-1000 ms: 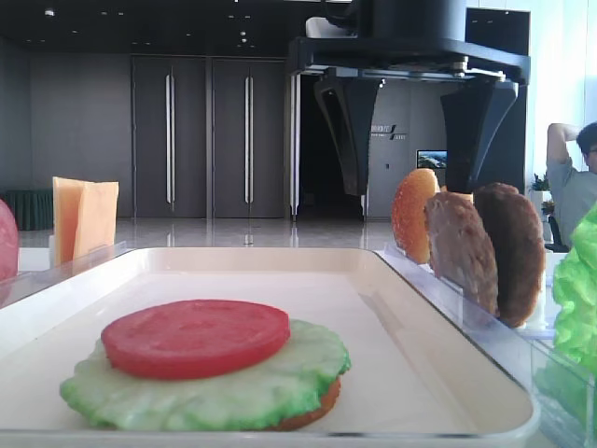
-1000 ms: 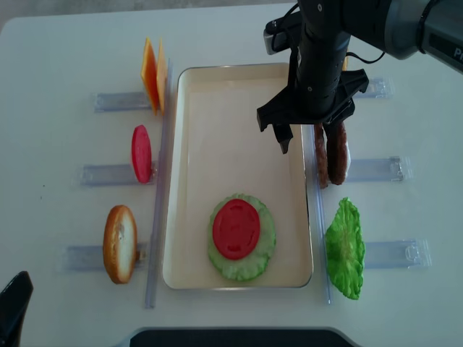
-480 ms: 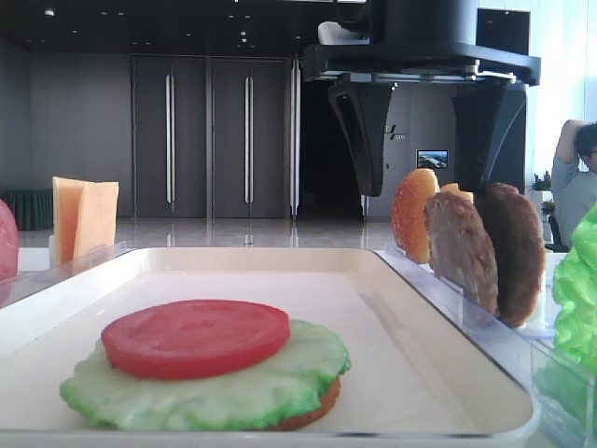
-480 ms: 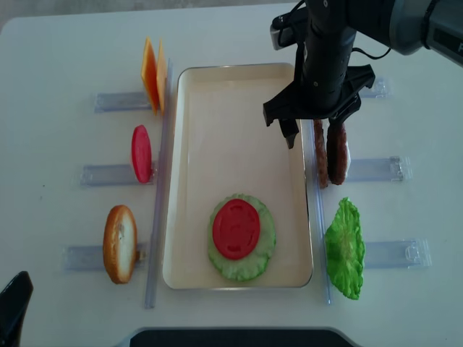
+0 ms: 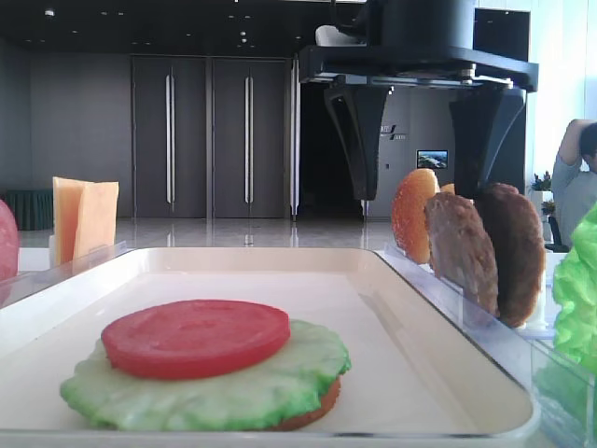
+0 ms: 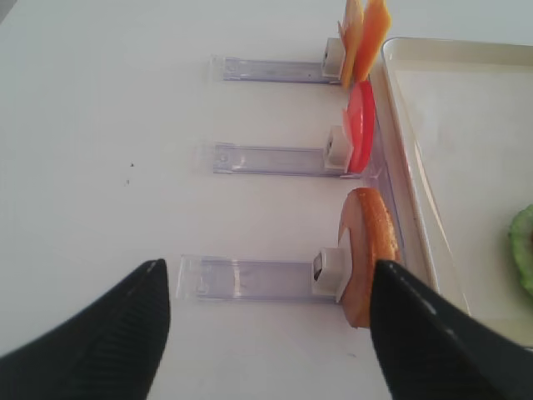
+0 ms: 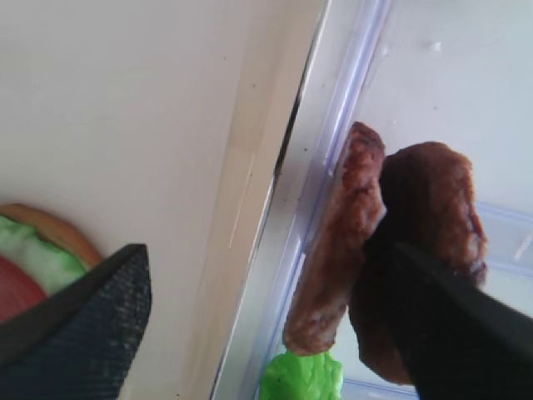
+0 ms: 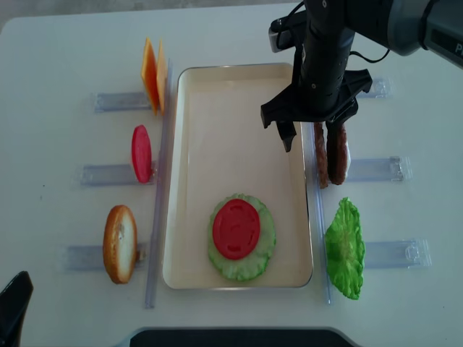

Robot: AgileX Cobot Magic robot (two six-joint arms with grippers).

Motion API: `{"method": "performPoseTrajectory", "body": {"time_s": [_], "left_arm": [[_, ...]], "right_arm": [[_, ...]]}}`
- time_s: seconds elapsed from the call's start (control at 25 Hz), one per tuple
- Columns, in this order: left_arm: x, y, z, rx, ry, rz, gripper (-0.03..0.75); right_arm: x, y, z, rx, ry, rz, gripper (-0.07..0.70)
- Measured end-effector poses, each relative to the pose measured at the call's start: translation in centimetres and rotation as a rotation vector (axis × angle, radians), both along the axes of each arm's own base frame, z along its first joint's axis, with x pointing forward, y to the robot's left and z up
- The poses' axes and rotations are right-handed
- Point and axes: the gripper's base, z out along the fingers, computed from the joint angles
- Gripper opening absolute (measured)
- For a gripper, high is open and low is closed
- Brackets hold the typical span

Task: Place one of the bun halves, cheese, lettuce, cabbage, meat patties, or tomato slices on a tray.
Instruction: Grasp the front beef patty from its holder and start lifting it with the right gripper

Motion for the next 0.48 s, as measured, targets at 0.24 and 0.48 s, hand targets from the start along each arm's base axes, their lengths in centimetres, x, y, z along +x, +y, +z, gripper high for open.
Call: {"method": "performPoseTrajectory", "body": {"time_s": [0.24, 0.48], "left_arm": [[0.0, 0.0, 0.0, 0.000, 0.000, 0.000, 0.573], [0.0, 0.0, 0.0, 0.000, 0.000, 0.000, 0.573]], "right_arm": [[-0.7, -0.5, -1.6, -0.030, 0.041, 0.010, 0.545], [-0.9, -0.6, -2.0, -0.036, 0.054, 0.019, 0.543]]}}
